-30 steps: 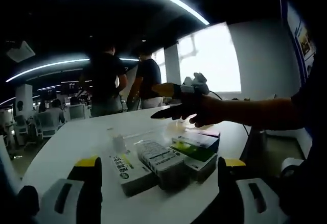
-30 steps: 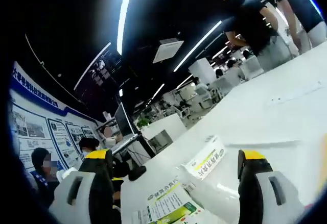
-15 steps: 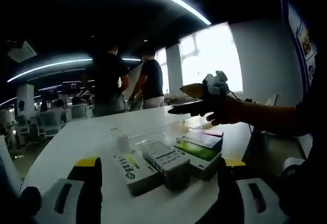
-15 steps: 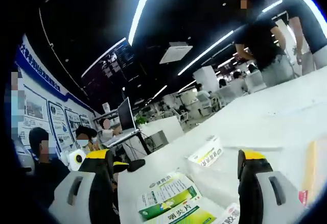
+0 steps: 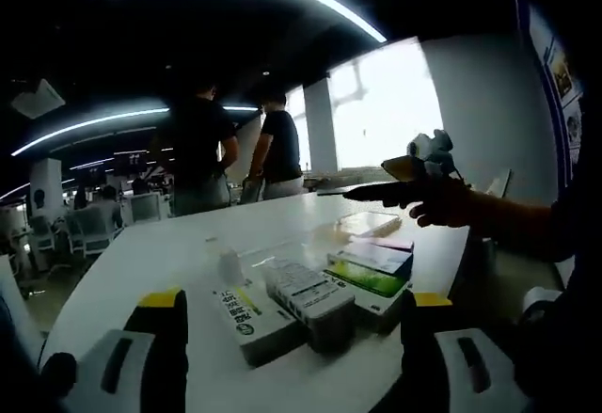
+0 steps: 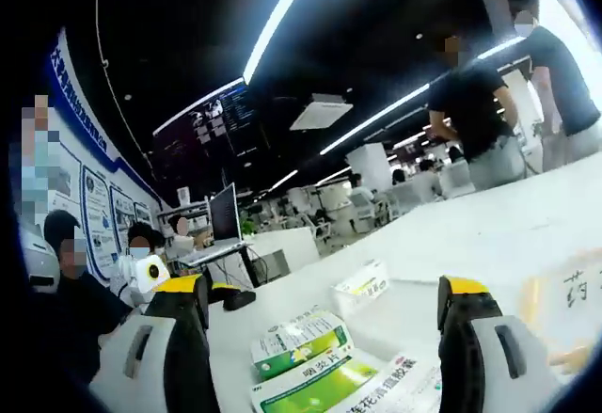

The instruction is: Arrange the small medicine boxes into an aligned row inside the storage area until every box is upright, visible, and separated from the surrounding clutter.

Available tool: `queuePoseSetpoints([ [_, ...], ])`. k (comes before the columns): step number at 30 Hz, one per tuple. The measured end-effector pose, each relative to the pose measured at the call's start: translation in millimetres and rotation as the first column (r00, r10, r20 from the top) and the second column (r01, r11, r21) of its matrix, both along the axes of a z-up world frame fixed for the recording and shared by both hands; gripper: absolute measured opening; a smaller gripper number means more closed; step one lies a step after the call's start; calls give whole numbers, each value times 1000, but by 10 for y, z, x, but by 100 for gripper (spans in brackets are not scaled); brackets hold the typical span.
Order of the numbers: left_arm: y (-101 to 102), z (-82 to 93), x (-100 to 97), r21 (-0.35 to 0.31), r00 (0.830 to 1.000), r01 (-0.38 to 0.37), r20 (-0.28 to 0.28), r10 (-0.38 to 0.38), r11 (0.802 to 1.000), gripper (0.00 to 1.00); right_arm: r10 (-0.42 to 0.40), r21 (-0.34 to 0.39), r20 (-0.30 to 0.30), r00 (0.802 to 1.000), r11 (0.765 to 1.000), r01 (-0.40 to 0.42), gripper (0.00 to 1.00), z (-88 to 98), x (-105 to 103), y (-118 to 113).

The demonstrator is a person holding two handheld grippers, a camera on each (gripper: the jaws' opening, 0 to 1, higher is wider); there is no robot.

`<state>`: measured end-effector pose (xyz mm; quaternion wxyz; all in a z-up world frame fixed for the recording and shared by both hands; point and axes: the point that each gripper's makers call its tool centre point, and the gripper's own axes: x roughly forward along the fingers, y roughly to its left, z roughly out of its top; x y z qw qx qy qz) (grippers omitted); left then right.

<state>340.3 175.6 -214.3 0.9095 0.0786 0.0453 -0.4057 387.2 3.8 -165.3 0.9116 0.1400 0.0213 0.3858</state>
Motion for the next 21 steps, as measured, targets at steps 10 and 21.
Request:
queuePoseSetpoints([
  [10, -40, 39, 20, 6, 1000, 7, 9, -7, 1000, 94, -39, -56, 36, 999, 998, 41, 100, -97, -249, -98],
  [21, 19, 98, 80, 3, 1000, -4, 19, 4, 1000, 94, -83, -29, 54, 995, 996, 85, 100, -193, -527, -328],
])
